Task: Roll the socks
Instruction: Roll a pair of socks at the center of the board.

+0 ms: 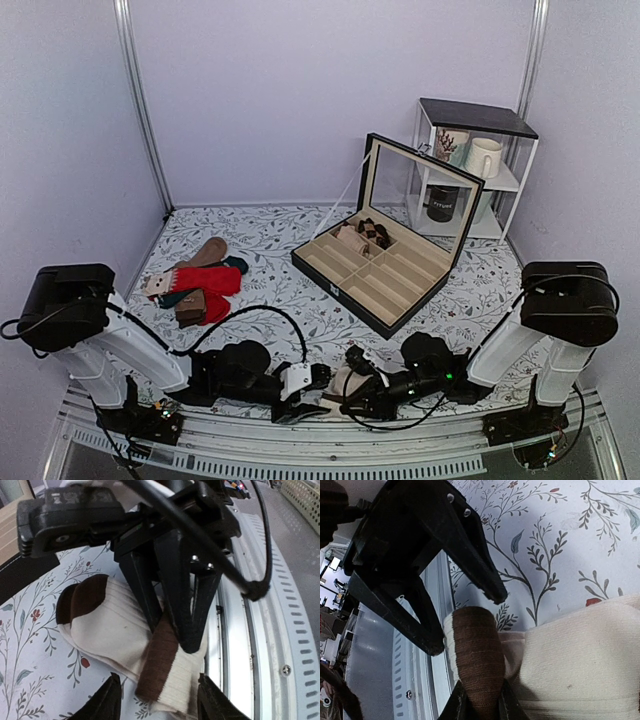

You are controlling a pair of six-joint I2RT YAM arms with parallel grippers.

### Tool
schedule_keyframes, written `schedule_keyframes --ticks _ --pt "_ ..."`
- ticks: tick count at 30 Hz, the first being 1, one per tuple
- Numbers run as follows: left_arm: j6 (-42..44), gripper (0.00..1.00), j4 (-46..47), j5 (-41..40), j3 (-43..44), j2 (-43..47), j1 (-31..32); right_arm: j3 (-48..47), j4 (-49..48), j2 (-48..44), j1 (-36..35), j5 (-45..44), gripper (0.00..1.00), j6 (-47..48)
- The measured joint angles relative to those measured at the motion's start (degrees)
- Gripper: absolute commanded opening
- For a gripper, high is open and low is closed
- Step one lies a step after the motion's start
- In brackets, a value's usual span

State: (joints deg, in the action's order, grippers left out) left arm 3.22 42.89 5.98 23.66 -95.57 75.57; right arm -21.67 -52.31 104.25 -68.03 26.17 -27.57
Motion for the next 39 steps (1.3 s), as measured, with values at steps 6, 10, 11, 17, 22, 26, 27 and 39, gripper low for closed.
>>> schedule_keyframes --ticks 6,10,11,17,22,26,27,39 --pt "-0.02 0.5 0.7 3.48 0.0 -0.15 0.02 -0.24 0.02 0.42 0.76 1.42 0.11 -0.44" --pt "-0.15 0.47 1.2 4.13 0.48 -1.88 0.02 -0.55 0.48 0.52 1.09 2.19 0.11 -0.5" --pt "-0.2 0.45 1.22 4.13 0.72 -2.4 0.02 -0.59 0.48 0.59 1.18 2.38 0.11 -0.5" --pt "-0.37 0.18 0.81 4.11 2.27 -4.35 0.02 -1.05 1.05 0.85 1.68 3.15 0.11 -0.48" --pt "-0.46 0.0 -0.35 4.9 3.17 -4.7 -0.09 -1.27 1.31 1.11 2.19 4.33 0.14 -0.48" --pt "-1.86 0.0 -1.57 5.38 4.35 -5.35 -0.33 -1.29 2.32 0.83 2.89 5.6 0.32 -0.46" --pt "-2.47 0.0 -2.27 5.35 5.03 -5.62 -0.46 -1.29 3.1 0.35 3.08 5.73 0.37 -0.5" --pt "-14.67 0.0 -7.43 6.45 10.36 -8.35 -2.51 -2.99 32.2 -20.7 3.56 -14.34 0.58 0.24"
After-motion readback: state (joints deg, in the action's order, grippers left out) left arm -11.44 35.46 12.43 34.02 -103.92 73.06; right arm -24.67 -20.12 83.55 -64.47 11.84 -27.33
